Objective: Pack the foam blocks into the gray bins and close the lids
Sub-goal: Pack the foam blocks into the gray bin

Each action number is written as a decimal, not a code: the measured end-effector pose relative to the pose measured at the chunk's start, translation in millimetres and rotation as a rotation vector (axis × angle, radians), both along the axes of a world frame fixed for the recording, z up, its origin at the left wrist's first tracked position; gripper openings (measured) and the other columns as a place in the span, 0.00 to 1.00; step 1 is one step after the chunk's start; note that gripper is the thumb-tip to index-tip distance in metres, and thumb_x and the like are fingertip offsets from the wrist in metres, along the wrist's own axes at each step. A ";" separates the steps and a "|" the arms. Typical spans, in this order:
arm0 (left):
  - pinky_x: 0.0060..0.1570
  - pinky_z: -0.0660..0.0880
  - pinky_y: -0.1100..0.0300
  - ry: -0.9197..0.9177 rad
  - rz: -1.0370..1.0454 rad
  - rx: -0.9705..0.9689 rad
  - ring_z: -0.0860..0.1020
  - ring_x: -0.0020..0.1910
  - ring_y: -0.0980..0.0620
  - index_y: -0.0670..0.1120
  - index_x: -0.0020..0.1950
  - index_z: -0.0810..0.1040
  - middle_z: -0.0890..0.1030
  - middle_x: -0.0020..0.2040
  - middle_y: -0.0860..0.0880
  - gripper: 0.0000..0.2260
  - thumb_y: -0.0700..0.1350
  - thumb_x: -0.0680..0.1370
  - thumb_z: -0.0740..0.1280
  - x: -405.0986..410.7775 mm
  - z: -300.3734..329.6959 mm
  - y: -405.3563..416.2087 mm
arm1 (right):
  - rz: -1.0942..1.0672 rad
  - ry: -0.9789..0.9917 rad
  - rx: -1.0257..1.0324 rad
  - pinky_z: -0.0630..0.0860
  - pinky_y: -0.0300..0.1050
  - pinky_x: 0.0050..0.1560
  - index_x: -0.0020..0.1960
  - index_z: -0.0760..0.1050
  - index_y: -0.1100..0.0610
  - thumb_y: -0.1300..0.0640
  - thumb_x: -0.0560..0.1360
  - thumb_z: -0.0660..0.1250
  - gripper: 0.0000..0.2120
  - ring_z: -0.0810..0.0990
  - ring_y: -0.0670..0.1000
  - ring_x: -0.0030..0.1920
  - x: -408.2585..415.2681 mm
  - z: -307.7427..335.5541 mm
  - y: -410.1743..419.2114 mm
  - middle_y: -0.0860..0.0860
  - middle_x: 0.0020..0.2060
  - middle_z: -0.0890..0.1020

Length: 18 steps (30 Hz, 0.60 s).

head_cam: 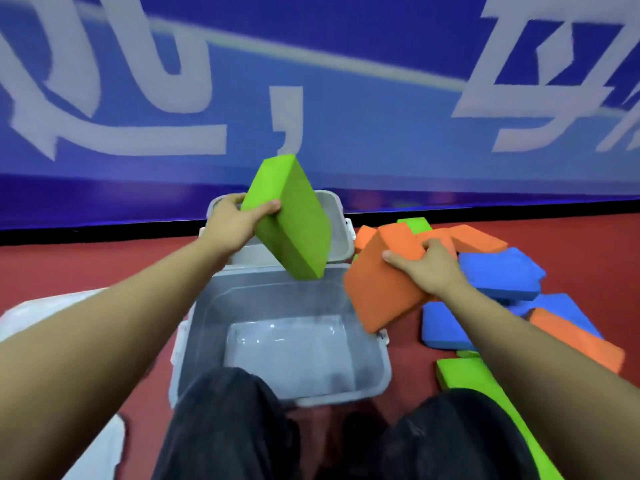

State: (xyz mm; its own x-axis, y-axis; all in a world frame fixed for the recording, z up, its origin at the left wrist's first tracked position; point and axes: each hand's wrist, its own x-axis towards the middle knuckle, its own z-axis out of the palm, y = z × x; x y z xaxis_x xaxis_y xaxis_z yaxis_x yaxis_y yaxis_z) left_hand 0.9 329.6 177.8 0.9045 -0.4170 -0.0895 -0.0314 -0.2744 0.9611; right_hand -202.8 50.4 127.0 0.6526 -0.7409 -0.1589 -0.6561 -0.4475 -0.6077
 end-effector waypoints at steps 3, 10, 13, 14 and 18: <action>0.55 0.81 0.50 -0.023 0.022 0.151 0.84 0.48 0.51 0.48 0.56 0.82 0.86 0.49 0.51 0.32 0.66 0.60 0.78 -0.3 -28.3 47.8 | 0.028 0.014 0.049 0.75 0.52 0.62 0.68 0.70 0.59 0.23 0.56 0.73 0.54 0.79 0.58 0.63 21.9 -14.1 45.6 0.55 0.64 0.79; 0.56 0.78 0.53 0.110 -0.024 0.352 0.82 0.50 0.52 0.52 0.57 0.75 0.82 0.53 0.50 0.29 0.61 0.63 0.80 7.4 -131.1 100.9 | 0.180 0.206 0.055 0.76 0.54 0.59 0.64 0.71 0.57 0.26 0.58 0.74 0.47 0.79 0.60 0.62 76.8 -95.8 122.1 0.56 0.61 0.79; 0.63 0.75 0.47 0.170 -0.021 0.490 0.80 0.58 0.45 0.50 0.68 0.72 0.81 0.60 0.48 0.45 0.70 0.57 0.76 19.1 -182.0 113.0 | 0.212 0.297 0.105 0.76 0.56 0.61 0.62 0.71 0.56 0.25 0.55 0.74 0.47 0.78 0.60 0.61 96.2 -138.2 140.0 0.56 0.61 0.77; 0.64 0.74 0.47 0.180 -0.021 0.542 0.79 0.60 0.44 0.50 0.69 0.71 0.81 0.61 0.48 0.46 0.72 0.56 0.74 21.5 -197.0 115.0 | 0.216 0.327 0.116 0.75 0.56 0.62 0.63 0.71 0.55 0.26 0.56 0.75 0.47 0.78 0.61 0.62 100.0 -149.7 144.8 0.57 0.62 0.76; 0.66 0.71 0.48 0.219 -0.081 0.667 0.74 0.65 0.41 0.50 0.71 0.68 0.79 0.63 0.45 0.45 0.70 0.60 0.75 24.4 -246.5 117.9 | 0.238 0.419 0.105 0.74 0.53 0.63 0.69 0.67 0.58 0.29 0.61 0.76 0.48 0.75 0.61 0.67 110.7 -191.7 157.6 0.57 0.66 0.73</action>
State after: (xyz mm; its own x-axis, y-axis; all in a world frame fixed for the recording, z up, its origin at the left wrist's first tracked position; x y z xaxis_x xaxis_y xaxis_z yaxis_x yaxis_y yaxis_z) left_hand 25.4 447.6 -68.7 0.8049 -0.2753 -0.5257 0.0982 -0.8118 0.5756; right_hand -92.2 208.0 -64.7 0.6656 -0.5450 -0.5099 -0.7409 -0.5649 -0.3633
